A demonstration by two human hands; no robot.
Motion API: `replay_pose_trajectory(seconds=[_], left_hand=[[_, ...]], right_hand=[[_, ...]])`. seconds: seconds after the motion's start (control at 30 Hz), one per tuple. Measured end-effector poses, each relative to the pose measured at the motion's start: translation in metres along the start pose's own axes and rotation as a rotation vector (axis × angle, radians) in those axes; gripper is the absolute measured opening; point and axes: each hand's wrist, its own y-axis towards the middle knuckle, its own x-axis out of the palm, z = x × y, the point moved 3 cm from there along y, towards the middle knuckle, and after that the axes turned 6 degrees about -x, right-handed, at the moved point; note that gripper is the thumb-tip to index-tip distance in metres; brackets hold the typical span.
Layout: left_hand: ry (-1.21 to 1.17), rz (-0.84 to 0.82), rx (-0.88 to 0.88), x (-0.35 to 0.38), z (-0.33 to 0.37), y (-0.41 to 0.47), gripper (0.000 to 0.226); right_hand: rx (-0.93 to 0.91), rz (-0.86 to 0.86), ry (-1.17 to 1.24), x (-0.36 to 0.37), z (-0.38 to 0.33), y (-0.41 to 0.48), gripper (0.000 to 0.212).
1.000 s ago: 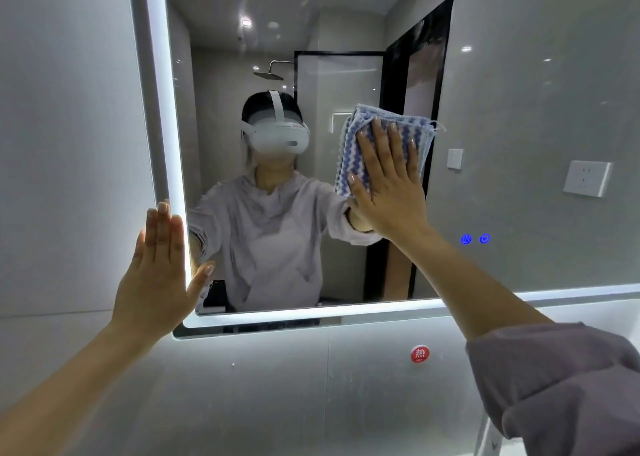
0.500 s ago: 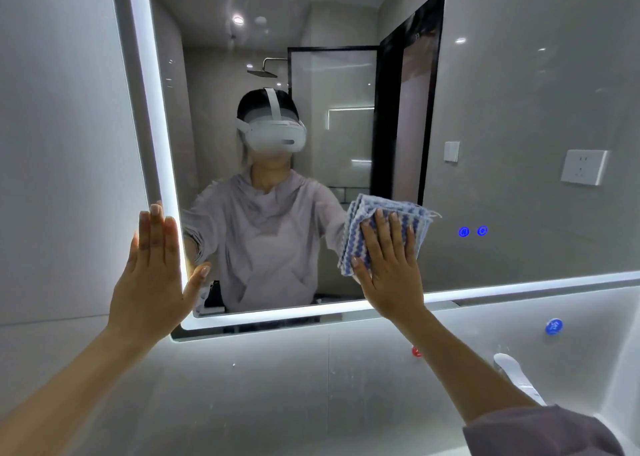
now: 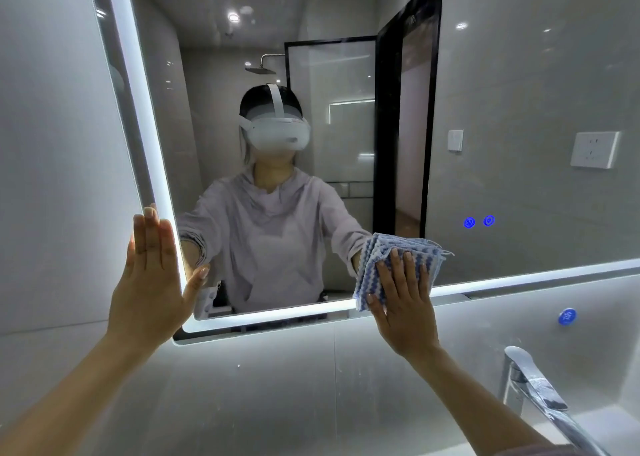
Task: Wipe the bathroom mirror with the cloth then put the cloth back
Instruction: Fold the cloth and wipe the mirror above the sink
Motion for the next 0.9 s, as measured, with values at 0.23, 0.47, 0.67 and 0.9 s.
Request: replay_pose_trajectory(seconds=[0.23,0.47,0.67,0.9], left_hand=[[0.020,0.043,0.011,0.002,-0.001,0.001,0.088],[0.022,0.029,-0.007,0.002,-0.001,0.001,0.090],[0.033,0.007,-0.015,0.001,-0.001,0.001,0.090],[0.034,0.025,-0.011,-0.001,0.000,0.001,0.090]], right_hand=[[0.020,0.041,0.023,-0.006,0.005,0.009,0.062],[0.086,0.074,0.027,-0.037,0.031,0.065,0.065],[0.085,0.122,-0.027,-0.064,0.055,0.117,0.067],[0.086,0.242,-0.059,-0.085,0.068,0.150,0.065]])
